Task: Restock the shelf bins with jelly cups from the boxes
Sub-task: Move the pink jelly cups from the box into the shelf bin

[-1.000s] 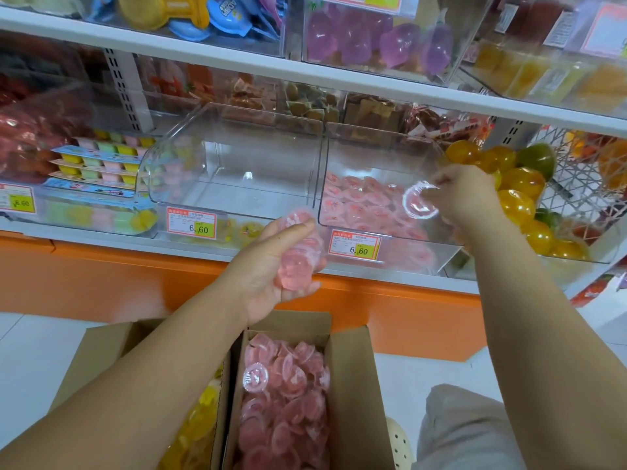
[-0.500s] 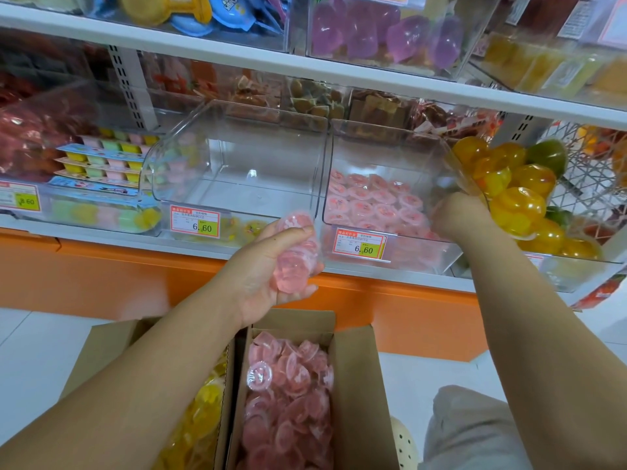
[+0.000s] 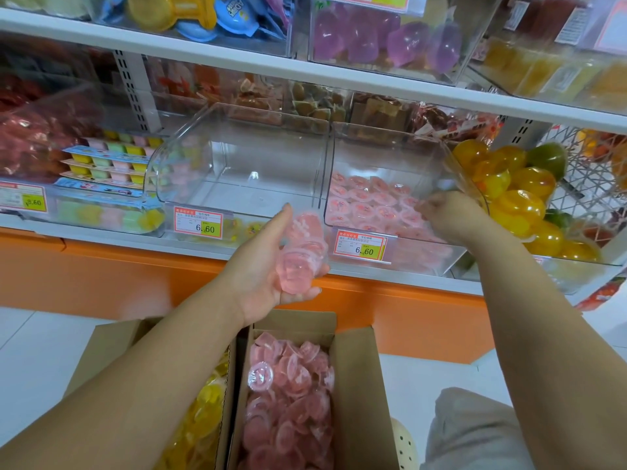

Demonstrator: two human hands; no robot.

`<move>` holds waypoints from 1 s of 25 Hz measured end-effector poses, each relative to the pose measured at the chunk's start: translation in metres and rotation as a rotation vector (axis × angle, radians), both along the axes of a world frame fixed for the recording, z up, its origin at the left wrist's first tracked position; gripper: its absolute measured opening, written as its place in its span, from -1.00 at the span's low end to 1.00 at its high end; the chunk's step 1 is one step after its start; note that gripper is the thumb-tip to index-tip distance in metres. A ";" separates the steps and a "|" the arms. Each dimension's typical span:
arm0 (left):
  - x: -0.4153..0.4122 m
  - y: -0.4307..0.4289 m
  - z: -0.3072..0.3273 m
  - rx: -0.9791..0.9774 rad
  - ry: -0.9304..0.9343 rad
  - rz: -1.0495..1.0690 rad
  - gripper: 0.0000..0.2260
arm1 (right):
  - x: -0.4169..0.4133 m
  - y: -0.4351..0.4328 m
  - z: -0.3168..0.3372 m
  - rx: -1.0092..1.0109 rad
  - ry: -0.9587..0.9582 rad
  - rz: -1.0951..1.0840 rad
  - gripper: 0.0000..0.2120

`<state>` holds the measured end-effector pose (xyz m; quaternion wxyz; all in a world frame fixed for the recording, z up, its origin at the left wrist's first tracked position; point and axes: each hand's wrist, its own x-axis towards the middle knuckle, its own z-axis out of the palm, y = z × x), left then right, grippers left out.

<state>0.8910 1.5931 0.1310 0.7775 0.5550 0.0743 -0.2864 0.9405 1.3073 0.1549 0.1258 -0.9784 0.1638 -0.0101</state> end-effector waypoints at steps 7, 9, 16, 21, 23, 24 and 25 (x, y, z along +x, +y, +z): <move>0.001 -0.006 0.010 0.066 -0.270 0.002 -0.80 | -0.016 0.081 0.037 0.806 0.102 0.249 -0.58; 0.004 -0.008 0.014 0.047 -0.314 0.012 -0.70 | -0.012 0.099 0.036 0.922 0.114 0.272 -0.73; 0.025 0.002 0.015 -0.016 -0.214 0.154 -0.74 | 0.032 0.061 0.013 0.868 -0.326 -0.147 -0.94; 0.033 0.012 0.013 -0.037 -0.179 0.194 -0.76 | 0.063 0.067 -0.026 0.614 -0.136 -0.141 -0.77; 0.035 0.014 0.010 -0.025 -0.184 0.199 -0.76 | 0.070 0.077 -0.031 0.517 -0.130 -0.113 -0.80; 0.036 0.015 0.009 -0.022 -0.185 0.198 -0.76 | 0.072 0.079 -0.033 0.502 -0.124 -0.097 -0.88; 0.037 0.016 0.008 -0.020 -0.186 0.192 -0.76 | 0.074 0.079 -0.036 0.489 -0.106 -0.086 -0.94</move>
